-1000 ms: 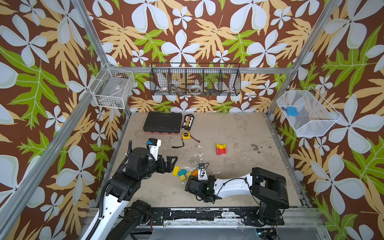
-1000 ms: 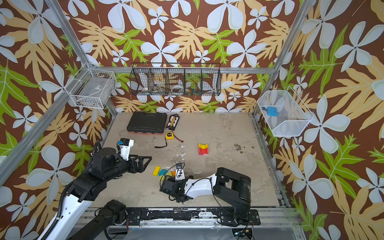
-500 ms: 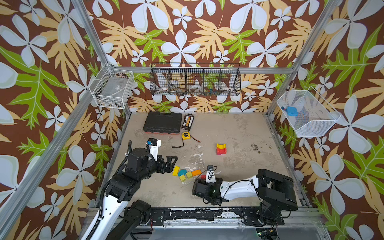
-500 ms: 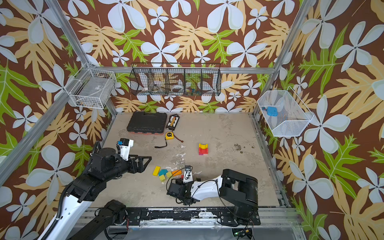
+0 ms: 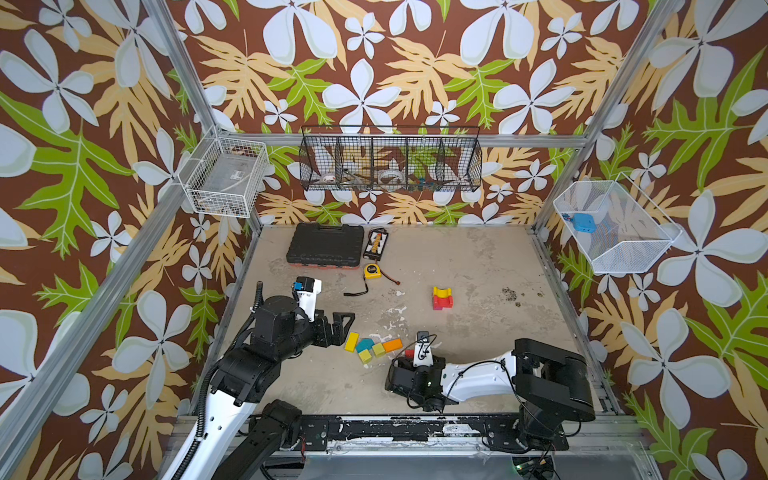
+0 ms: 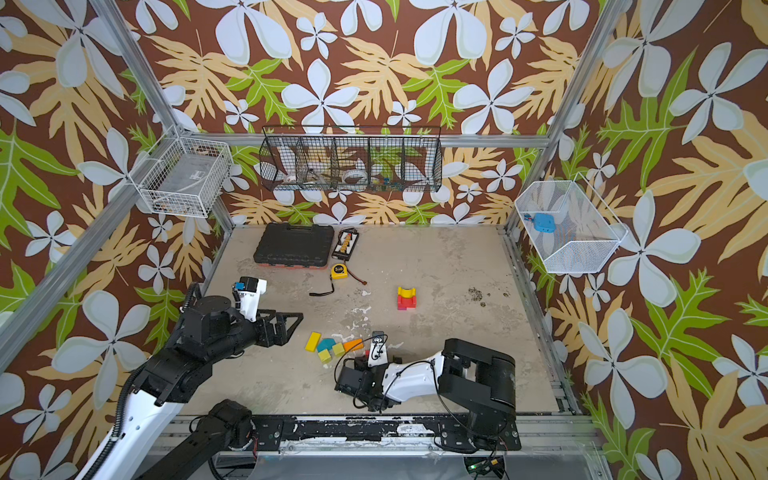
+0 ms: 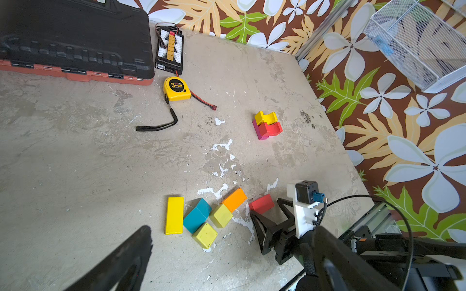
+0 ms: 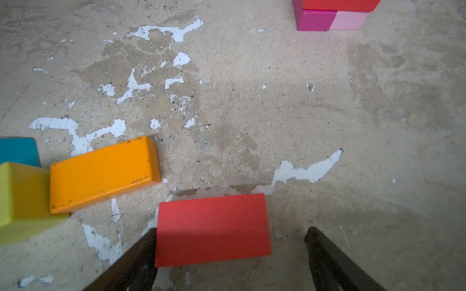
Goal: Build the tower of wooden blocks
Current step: 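Lower the right gripper and close it on the red rectangular block, then lift the red rectangular block and carry it over the tower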
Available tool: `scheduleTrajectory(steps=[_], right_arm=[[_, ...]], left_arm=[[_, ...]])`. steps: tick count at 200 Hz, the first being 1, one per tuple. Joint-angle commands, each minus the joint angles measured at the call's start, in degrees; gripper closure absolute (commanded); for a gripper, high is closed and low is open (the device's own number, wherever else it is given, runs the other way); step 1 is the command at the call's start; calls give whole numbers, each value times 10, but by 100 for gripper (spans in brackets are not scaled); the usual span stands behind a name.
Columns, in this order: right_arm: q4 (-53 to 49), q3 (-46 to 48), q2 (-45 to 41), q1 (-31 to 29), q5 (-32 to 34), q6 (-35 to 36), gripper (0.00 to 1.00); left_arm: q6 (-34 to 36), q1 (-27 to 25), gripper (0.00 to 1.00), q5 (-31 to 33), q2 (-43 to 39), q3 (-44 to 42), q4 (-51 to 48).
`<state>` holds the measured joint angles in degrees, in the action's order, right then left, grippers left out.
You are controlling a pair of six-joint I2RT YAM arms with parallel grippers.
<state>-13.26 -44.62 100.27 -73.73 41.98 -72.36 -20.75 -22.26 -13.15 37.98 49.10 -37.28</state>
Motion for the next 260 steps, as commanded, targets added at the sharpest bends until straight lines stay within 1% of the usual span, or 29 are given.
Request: scheduleTrajectory(steps=[1, 32, 58, 74, 89, 124, 150, 168, 187, 203, 212, 220, 237, 260], right_arm=[[-19, -4, 12, 0, -24, 21, 11], [-20, -12, 23, 1, -27, 25, 20], [-18, -11, 19, 0, -29, 27, 31], [-16, -7, 16, 1, -29, 27, 32], [-13, -5, 13, 0, -30, 28, 38], [-13, -4, 7, 0, -28, 37, 47], [-15, -3, -11, 0, -16, 56, 50], [-33, -4, -37, 2, 12, 72, 50], [-54, -3, -81, 5, 44, 96, 51], [-45, 0, -120, 18, 49, 145, 53], [-38, 1, -139, 32, 43, 171, 56], [-36, 3, -155, 48, 36, 189, 57], [-9, 8, -186, 92, -8, 247, 60], [4, 8, -215, 143, -39, 288, 60]], left_arm=[[1, -1, 0, 2, -1, 1, 7], [1, -1, 0, 2, -2, 1, 6], [1, -1, 0, 2, -2, 1, 6], [1, -1, 0, 2, -2, 1, 6], [1, -1, 0, 2, -1, 1, 6], [1, -1, 0, 2, -2, 1, 6], [1, -1, 0, 1, 0, 1, 7], [2, -1, 0, -1, 6, 0, 6], [3, -1, 0, -6, 13, -1, 8], [4, -1, 0, -9, 19, -1, 9], [4, -2, 0, -12, 24, -1, 10], [5, -2, 0, -13, 28, -2, 10], [5, -7, 0, -14, 38, -2, 10], [3, -14, 0, -14, 47, -4, 10]])
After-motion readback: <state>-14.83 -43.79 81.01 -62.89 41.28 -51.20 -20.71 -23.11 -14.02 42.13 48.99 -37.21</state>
